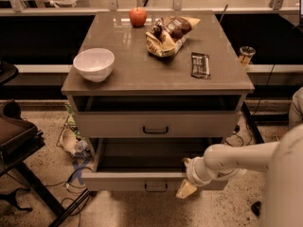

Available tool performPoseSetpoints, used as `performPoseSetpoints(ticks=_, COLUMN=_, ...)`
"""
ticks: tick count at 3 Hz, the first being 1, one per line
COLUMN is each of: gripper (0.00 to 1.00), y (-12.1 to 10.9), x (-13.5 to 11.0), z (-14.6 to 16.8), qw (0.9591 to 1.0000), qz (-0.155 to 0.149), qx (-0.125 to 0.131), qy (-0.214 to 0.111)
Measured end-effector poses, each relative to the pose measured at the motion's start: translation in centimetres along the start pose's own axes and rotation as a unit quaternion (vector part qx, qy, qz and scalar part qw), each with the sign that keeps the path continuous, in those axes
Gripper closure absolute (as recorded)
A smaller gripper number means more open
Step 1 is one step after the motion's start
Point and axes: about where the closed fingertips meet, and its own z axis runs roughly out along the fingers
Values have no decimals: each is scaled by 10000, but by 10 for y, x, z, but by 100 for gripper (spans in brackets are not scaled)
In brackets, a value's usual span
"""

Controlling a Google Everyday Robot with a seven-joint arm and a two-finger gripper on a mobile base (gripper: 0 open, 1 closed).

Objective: Open middle drawer

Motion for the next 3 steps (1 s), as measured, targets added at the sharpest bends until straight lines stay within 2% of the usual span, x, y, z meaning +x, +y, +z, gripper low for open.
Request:
performPoseSetpoints(ticks=1, gripper=44, y=17, x=13, z=-13, qw=9978, qz=171, qx=-230, qy=592)
performPoseSetpoints(ticks=2, gripper=75, y=48, x=22, z=-65, qw=9921, qz=643, qx=-86, qy=1069)
performPoseSetpoints(ticks=3, gripper=100, y=104, x=41, z=-114, qw=9858, qz=1125, qx=-44, qy=1245)
